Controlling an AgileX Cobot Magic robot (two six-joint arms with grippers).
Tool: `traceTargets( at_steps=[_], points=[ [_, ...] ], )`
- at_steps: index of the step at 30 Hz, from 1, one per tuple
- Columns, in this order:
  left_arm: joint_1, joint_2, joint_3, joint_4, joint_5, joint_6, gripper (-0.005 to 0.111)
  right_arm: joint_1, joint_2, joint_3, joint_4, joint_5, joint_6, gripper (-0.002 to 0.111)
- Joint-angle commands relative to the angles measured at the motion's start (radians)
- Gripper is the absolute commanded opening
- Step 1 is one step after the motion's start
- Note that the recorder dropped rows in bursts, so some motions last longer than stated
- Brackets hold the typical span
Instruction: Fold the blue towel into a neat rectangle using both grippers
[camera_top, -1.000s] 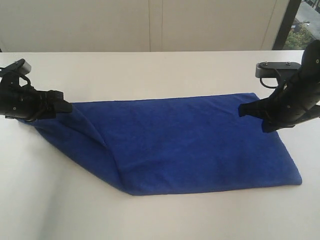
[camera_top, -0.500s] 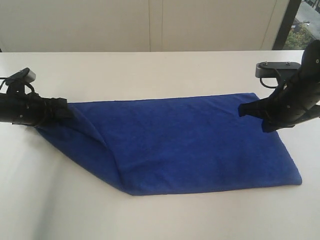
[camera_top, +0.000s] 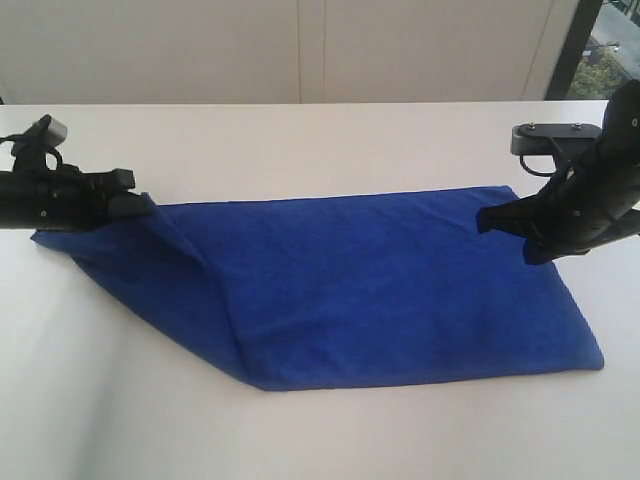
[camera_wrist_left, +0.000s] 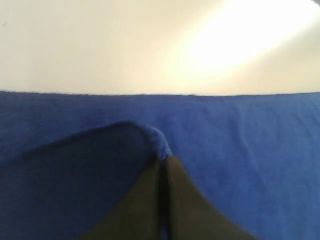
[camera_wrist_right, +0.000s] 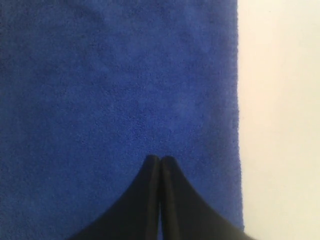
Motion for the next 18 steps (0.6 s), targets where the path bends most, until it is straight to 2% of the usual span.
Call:
traceTargets(
  at_steps=[1, 9, 12, 18],
  points=[
    [-0.005, -0.079, -0.002, 0.024, 0.054, -0.135, 0.0, 0.0, -0.009, 0.005, -0.003, 0.001, -0.01, 0.0],
    [0.084, -0.207, -0.002, 0.462, 0.298, -0.517, 0.0, 0.0, -0.009, 0.005, -0.003, 0.004, -0.038, 0.0],
    [0.119, -0.239, -0.002, 0.621, 0.339, -0.598, 0.0, 0.0, -0.009, 0.005, -0.003, 0.004, -0.044, 0.0],
    [0.155, -0.259, -0.002, 0.776, 0.447, -0.662, 0.0, 0.0, -0.009, 0.005, 0.012, 0.004, -0.057, 0.0]
  ],
)
